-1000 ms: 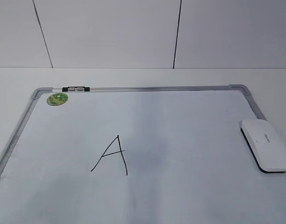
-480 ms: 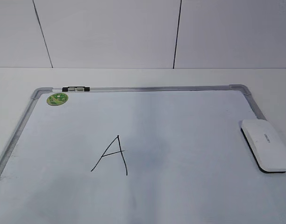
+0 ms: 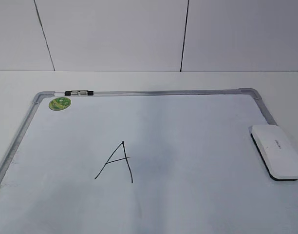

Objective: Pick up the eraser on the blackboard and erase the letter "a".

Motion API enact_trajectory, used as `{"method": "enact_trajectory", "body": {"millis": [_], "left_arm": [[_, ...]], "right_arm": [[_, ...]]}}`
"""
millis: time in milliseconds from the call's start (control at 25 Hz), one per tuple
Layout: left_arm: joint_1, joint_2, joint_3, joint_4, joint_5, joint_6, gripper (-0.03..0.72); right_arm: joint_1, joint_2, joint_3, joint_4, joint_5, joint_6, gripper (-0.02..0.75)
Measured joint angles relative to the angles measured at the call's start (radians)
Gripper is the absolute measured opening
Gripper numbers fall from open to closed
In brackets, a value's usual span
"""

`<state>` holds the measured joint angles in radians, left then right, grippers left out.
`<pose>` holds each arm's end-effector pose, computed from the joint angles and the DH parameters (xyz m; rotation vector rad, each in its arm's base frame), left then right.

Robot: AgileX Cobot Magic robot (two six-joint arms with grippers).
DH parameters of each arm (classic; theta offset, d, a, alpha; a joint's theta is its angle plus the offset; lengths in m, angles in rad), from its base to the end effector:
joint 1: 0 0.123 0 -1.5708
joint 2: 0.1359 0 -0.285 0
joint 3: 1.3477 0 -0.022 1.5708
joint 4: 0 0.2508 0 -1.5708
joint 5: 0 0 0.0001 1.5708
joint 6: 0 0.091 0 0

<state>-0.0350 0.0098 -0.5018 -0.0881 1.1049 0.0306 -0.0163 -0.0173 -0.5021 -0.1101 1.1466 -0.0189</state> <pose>-0.0059 -0.0070 0.2746 0.0747 2.0937 -0.1091 -0.0119 -0.0089 0.2713 0.0094 2.1093 -0.1540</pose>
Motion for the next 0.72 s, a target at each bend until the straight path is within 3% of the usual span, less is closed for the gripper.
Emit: {"method": "enact_trajectory", "body": {"millis": [720], "left_arm": [[0.0,0.0,0.0,0.0,0.0,0.0,0.235]], "right_arm": [[0.0,0.0,0.0,0.0,0.0,0.0,0.586]]}}
